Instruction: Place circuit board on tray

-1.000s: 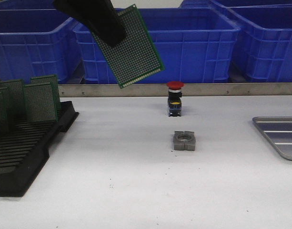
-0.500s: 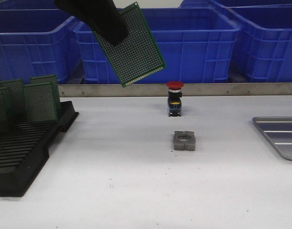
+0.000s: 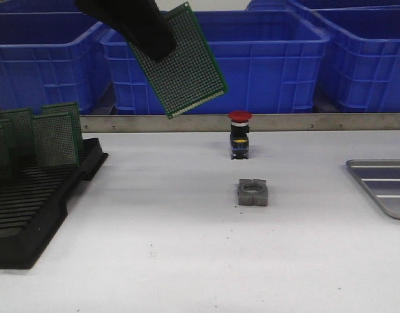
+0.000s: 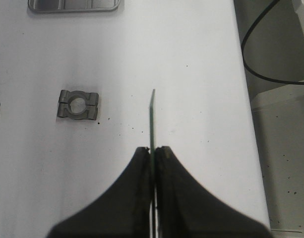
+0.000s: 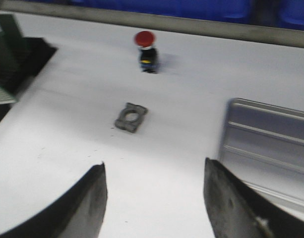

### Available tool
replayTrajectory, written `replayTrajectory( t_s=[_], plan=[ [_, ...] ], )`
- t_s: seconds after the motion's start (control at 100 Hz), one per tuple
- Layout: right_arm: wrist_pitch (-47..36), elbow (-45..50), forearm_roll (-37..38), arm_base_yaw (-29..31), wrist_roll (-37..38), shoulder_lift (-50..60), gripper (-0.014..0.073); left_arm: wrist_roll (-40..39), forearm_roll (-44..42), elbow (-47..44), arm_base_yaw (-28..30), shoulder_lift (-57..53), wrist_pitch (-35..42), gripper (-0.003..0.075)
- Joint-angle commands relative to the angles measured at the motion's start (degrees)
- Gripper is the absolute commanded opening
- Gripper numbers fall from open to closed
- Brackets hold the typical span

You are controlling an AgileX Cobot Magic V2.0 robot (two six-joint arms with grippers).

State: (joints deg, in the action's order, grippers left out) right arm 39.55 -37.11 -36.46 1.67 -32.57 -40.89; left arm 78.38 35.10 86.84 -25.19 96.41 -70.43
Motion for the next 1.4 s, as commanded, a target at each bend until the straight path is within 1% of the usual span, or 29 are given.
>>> replayTrajectory(
  t_s=[0.0,0.02,0.07,0.14,0.22,0.28,0.39,0.5,0.77,1.02,1.07,1.15,1.39],
  plan=[
    [0.6,-3.6,-14.4,-0.2,-18.2,-6.0,0.0457,-0.7,3.5,1.6,-0.6,-2.8,-2.5,-0.0018],
    [1.7,-4.0,-17.0,-0.2,-20.7,-7.6,0.0457,-0.7,3.5,1.6,-0.6,-2.8,-2.5,-0.0018],
    [4.3,-5.0,-22.5,-0.2,-30.0,-11.2,0.0457,-0.7,3.5,1.6,-0.6,-2.8,-2.5,-0.0018],
    [8.0,-6.2,-29.7,-0.2,-39.7,-16.1,0.0457,-0.7,3.5,1.6,-0.6,-2.8,-2.5,-0.0018],
    [12.3,-7.8,-35.6,-0.2,-46.8,-21.0,0.0457,-0.7,3.6,1.6,-0.6,-2.8,-2.5,-0.0018],
    [15.2,-9.1,-37.2,-0.3,-50.5,-24.8,0.0457,-0.7,3.6,1.6,-0.6,-2.8,-2.5,-0.0018],
    [19.2,-12.1,-37.3,-1.3,-53.4,-30.3,0.0457,-0.7,3.6,1.6,-0.6,-2.8,-2.5,-0.0018],
    [20.6,-14.8,-37.2,-4.5,-55.8,-35.3,0.0457,-0.7,3.6,1.6,-0.6,-2.8,-2.5,-0.0018],
    [19.0,-20.5,-37.2,-12.8,-57.4,-43.6,0.0457,-0.7,3.6,1.6,-0.6,-2.8,-2.5,-0.0018],
    [18.2,-25.1,-37.2,-16.3,-57.4,-48.4,0.0451,-0.7,3.7,1.6,-0.6,-2.8,-2.5,-0.0018],
    [18.1,-25.6,-37.2,-16.9,-57.4,-49.0,0.043,-0.7,3.7,1.6,-0.6,-2.8,-2.5,-0.0018],
    [17.9,-26.0,-37.2,-17.5,-57.4,-49.5,0.0365,-0.7,3.8,1.6,-0.6,-2.8,-2.5,-0.0018],
    [16.8,-26.1,-37.3,-18.4,-57.4,-49.8,0.0036,-0.7,3.8,1.6,-0.6,-2.8,-2.5,-0.0018]
  ],
)
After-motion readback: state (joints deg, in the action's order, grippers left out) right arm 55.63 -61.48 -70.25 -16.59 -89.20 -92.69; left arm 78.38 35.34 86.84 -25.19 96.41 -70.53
